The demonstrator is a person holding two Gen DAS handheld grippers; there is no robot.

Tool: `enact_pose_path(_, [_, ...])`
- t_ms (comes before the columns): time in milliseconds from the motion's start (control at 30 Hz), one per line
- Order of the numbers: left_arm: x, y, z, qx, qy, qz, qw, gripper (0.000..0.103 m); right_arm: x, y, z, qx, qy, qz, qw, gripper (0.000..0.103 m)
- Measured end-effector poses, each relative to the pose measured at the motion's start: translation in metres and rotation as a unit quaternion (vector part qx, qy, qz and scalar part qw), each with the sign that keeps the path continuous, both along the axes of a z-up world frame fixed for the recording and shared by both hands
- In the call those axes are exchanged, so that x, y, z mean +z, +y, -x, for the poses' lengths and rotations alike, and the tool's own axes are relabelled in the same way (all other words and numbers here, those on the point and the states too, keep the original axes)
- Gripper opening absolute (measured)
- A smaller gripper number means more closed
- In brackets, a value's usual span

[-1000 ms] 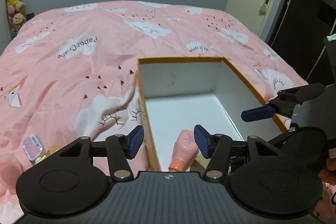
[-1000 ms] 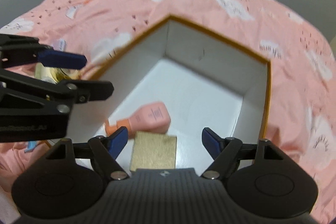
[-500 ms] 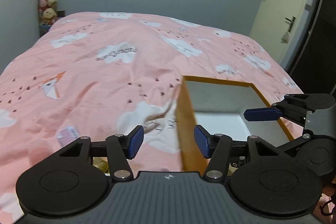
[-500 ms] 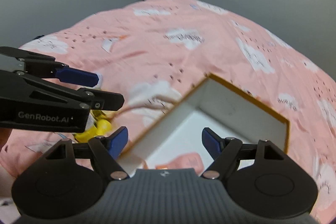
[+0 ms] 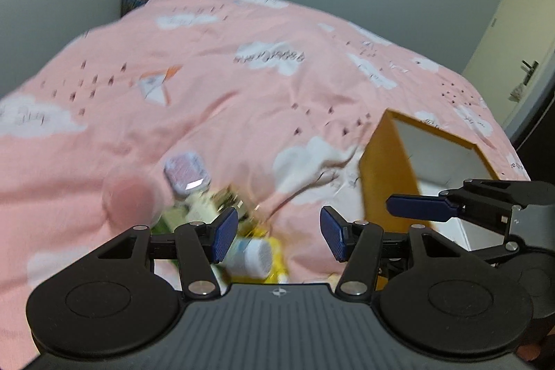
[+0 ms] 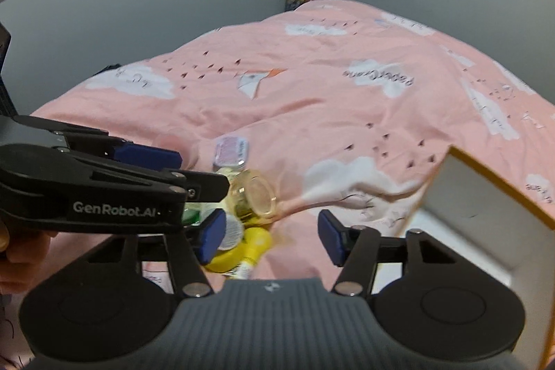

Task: Organize rigid objects
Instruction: 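Move both grippers back over the remaining cosmetics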

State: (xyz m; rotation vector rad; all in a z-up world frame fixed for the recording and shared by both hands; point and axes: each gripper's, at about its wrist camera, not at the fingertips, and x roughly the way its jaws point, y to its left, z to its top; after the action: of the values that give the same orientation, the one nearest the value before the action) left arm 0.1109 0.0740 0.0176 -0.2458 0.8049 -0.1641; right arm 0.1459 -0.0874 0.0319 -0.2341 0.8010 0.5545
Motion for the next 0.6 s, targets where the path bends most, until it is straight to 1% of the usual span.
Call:
enact_pose_path(133, [-0.019,0.019,0.004,0.018,0.029,0.015,0.9993,0.065,-0.019,0.016,0.0,0.008,0.016,-0.001,1.0,0.054])
enact_pose_path(233, [-0.034,0.035,0.006,0.036,0.055,0.035,0.9972,0.065,-0.035,0.025,-0.005,0.006,0.037,0.002,0.999,0.053])
enact_pose_path(333, [-0.048,0.043,0.006,0.05,0.075,0.036,0.9953,0.064,-0.049,0.029,-0.008,0.004,0.056,0.006,0.998,0.053])
enact_pose_path(467, [-0.059,0.049,0.004,0.058,0.089,0.053,0.9929,0.064,-0.063,0.033,-0.011,0.002,0.071,0.011,0.997,0.051])
enact_pose_path(600, [-0.065,0.049,0.001,0.068,0.089,0.048,0.9926,0.064,-0.072,0.037,-0.017,0.003,0.081,0.013,0.997,0.046])
